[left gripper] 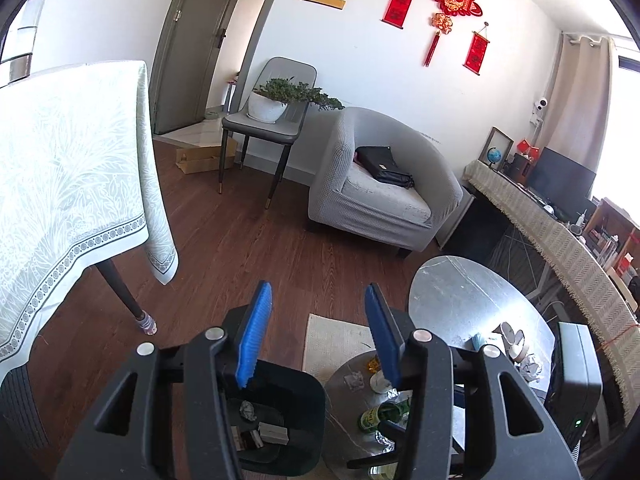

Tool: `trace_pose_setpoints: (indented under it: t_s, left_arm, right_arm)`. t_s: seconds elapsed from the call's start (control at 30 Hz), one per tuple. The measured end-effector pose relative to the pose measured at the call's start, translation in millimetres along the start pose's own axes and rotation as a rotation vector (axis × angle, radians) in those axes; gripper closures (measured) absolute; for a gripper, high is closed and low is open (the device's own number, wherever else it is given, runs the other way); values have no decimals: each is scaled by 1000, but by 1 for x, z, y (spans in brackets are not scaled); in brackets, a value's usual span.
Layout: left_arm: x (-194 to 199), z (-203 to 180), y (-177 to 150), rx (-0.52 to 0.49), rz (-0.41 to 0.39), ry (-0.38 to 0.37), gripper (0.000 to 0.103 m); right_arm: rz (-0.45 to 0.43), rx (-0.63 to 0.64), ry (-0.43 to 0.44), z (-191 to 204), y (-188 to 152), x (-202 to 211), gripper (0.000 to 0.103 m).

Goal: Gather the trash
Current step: 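Move both tools back over the marble table toward the remaining trash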

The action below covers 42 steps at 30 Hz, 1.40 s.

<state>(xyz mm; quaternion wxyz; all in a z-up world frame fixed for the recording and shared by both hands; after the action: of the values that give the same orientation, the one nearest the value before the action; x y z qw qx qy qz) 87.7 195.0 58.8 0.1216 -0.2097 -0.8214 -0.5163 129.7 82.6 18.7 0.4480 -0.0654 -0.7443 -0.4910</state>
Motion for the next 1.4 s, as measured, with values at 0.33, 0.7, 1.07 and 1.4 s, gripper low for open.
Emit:
trace_pose_setpoints:
  t_s: [0.33, 0.7, 1.07, 1.4]
  left_arm:
    - [-33, -43, -10, -45, 36, -52, 40]
    - [-84, -102, -33, -130, 123, -109, 26]
    - [-133, -153, -62, -196, 226, -170, 18]
    - [-179, -189, -98, -262, 349, -151, 16]
  right_arm:
    - [-38, -90, -77, -56, -9, 26, 44]
    - [-44, -216, -162, -133, -40, 46, 50]
    - [-33, -329, -244, -200, -77, 65, 46]
    - [2, -383, -271, -235, -108, 71, 32]
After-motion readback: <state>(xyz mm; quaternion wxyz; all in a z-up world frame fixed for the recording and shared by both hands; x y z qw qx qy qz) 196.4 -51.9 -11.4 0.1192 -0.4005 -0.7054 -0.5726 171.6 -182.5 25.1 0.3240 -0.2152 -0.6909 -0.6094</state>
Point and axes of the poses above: each gripper's, at about its wrist camera, not at the fingertips, and x roughly against the way its jaws point, z to its left, y to its top, the point moved 3 cm from there along -x, roughly the way its jaws point, and after that the axes turned 15 degrees about -y, right-handed, at the moved point
